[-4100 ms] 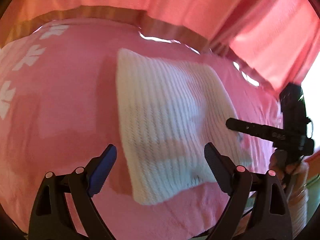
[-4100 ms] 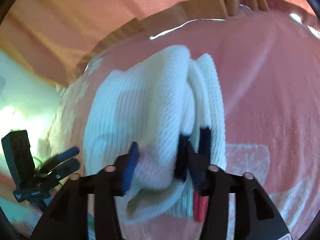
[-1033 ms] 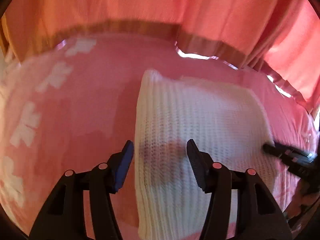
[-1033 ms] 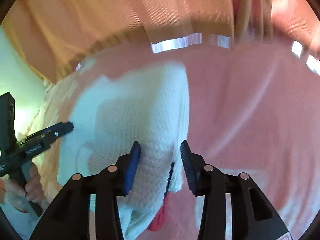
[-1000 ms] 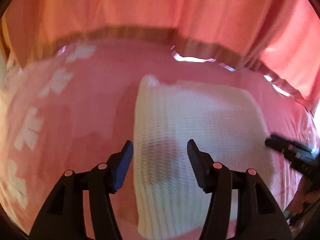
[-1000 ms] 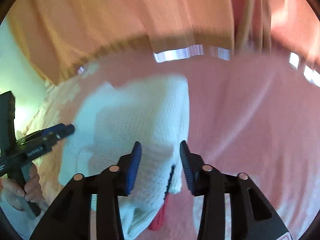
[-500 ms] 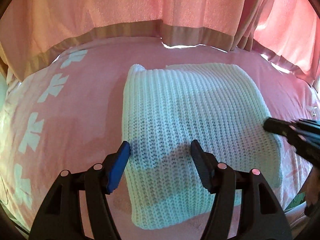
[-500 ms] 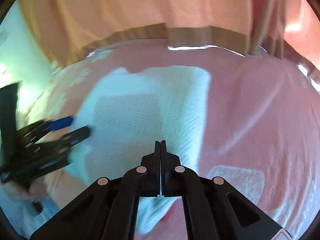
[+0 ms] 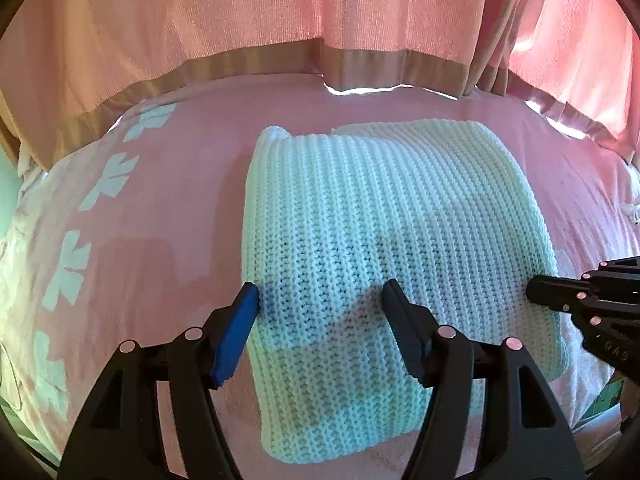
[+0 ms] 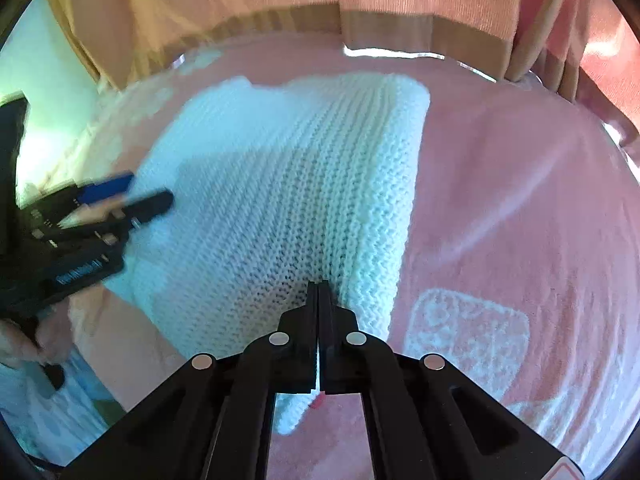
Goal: Fold small clothes
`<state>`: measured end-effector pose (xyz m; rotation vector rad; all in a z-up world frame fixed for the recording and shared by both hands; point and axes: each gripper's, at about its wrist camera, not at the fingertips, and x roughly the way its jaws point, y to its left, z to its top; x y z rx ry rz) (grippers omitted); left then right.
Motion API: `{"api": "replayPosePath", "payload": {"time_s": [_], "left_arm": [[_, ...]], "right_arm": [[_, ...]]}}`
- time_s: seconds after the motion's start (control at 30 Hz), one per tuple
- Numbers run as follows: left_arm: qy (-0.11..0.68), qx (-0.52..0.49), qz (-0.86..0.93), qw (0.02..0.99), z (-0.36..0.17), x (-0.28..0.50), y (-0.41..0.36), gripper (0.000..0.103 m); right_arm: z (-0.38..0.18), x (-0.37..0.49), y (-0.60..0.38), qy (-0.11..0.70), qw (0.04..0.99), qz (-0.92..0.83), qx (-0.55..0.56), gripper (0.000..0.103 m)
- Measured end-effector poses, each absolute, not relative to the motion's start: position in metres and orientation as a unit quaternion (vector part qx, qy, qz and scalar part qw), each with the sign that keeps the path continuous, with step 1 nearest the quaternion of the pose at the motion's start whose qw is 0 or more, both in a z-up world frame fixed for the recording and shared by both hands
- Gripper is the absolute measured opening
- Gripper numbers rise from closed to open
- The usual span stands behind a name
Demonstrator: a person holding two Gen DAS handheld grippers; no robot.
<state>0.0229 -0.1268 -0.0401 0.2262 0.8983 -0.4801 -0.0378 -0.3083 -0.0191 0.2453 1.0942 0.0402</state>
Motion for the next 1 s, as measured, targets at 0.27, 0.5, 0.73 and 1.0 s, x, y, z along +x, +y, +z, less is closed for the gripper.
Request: {"api": "replayPosePath", "payload": {"time_s": [0.27, 0.5, 0.73, 1.0], "left_arm": [[0.516, -0.098, -0.241, 0.816, -0.046, 0.079, -0.084, 0.087], [0.566, -0.187, -0.243, 0.765, -0.089, 0.108, -0.085, 0.093], [0.563, -0.202, -0.274, 0.753, -0.072, 0.104, -0.092, 0.046], [0.480, -0.192, -0.395, 0.759, 0.021, 0.058, -0.107, 0.042]], "right_arm": [[-0.022, -0.027, -0.351, 0.487, 0.852, -0.044, 0.188, 0.061], [-0.077, -0.001, -0.364, 0.511, 0.796, 0.020, 0.323, 0.071], [-0.067, -0.004, -0.362, 0.478, 0.792, 0.052, 0.377, 0.032], [0.055, -0.077, -0.371, 0.362, 0.871, 0.033, 0.330, 0.030]]}}
